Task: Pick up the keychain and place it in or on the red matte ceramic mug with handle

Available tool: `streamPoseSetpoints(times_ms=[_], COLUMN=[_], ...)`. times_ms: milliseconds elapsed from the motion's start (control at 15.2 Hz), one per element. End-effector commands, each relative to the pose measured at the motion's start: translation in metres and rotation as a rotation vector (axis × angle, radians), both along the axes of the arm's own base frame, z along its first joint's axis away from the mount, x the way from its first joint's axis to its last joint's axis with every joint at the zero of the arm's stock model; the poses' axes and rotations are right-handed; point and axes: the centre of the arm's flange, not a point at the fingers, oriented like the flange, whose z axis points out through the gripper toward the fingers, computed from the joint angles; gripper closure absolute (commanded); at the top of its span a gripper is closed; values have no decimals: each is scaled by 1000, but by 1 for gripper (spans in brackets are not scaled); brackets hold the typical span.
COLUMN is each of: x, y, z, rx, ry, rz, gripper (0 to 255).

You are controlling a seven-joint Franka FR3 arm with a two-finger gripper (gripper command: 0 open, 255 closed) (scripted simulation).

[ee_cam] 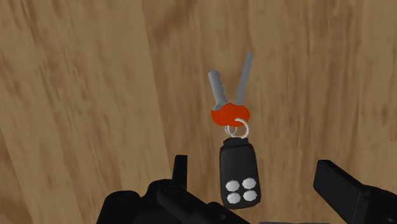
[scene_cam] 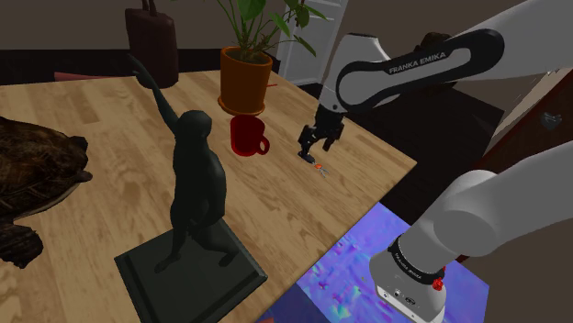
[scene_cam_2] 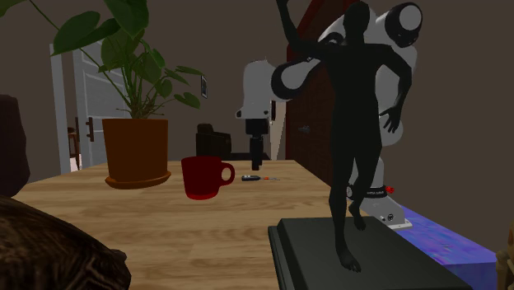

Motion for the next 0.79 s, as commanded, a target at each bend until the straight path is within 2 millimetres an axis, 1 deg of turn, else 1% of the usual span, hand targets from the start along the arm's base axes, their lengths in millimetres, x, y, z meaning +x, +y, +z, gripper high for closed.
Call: streamPoseSetpoints(times_ms=[0,198,264,726], x=[1,1,1,1], y=[-1,0,0,0], z=[-11,-26,-35,-35], rx=[0,0,0,0], ry=[-1,-1,-1,-1], rz=[-1,-1,-1,-1], gripper=[0,0,0,0])
